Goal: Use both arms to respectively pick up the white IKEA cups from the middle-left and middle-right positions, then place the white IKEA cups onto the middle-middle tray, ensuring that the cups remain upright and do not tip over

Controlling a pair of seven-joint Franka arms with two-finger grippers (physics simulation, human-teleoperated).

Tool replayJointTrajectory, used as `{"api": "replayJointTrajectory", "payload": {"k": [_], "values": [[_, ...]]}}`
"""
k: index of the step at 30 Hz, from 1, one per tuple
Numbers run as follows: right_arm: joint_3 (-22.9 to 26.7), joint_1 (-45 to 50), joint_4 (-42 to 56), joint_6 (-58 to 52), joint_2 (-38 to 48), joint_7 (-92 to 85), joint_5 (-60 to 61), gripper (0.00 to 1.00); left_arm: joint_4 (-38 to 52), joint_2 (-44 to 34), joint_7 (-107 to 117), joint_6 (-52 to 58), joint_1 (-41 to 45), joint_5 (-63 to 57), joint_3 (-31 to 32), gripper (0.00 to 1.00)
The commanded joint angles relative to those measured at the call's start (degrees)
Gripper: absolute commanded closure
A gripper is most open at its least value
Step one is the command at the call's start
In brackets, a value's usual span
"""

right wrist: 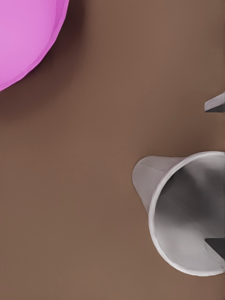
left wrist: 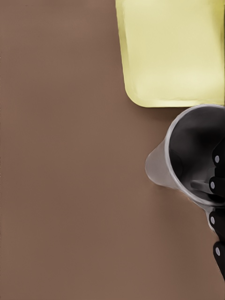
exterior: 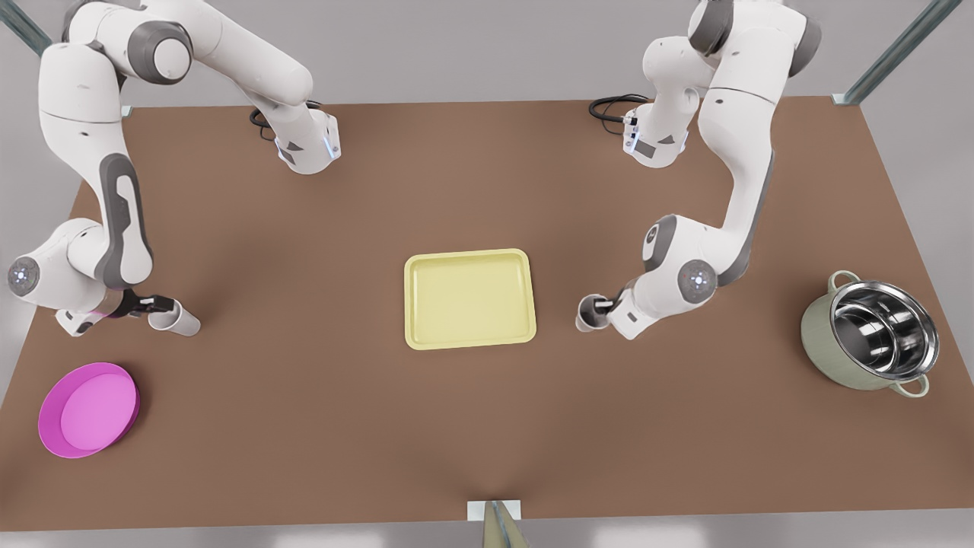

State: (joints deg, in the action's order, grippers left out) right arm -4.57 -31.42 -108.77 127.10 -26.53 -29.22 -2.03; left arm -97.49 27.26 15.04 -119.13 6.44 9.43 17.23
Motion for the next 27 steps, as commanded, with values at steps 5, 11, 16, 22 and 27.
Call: {"api": "replayJointTrajectory", "payload": {"k": [5,11,16,22,27], "values": [[0.0,0.0,0.3,2.9,-1.2,-7.1,0.1,0.0,15.2,12.7,38.6,1.6,7.7,-7.7,4.0,0.77],[0.1,0.0,1.0,2.9,-2.8,-7.2,0.1,0.18,14.6,14.7,41.6,0.8,8.4,-9.4,6.2,0.74],[0.1,0.0,1.4,3.0,-3.2,-7.2,0.0,0.35,14.3,16.5,42.4,-1.3,9.0,-9.5,6.3,0.73],[0.0,0.2,1.5,3.0,-3.2,-8.0,-0.4,0.61,13.4,17.2,42.2,-3.5,9.3,-9.6,6.3,0.43],[-0.1,0.4,2.4,3.2,-4.1,-9.0,-0.5,0.74,13.4,17.2,42.1,-3.4,8.9,-9.5,6.3,0.0]]}}
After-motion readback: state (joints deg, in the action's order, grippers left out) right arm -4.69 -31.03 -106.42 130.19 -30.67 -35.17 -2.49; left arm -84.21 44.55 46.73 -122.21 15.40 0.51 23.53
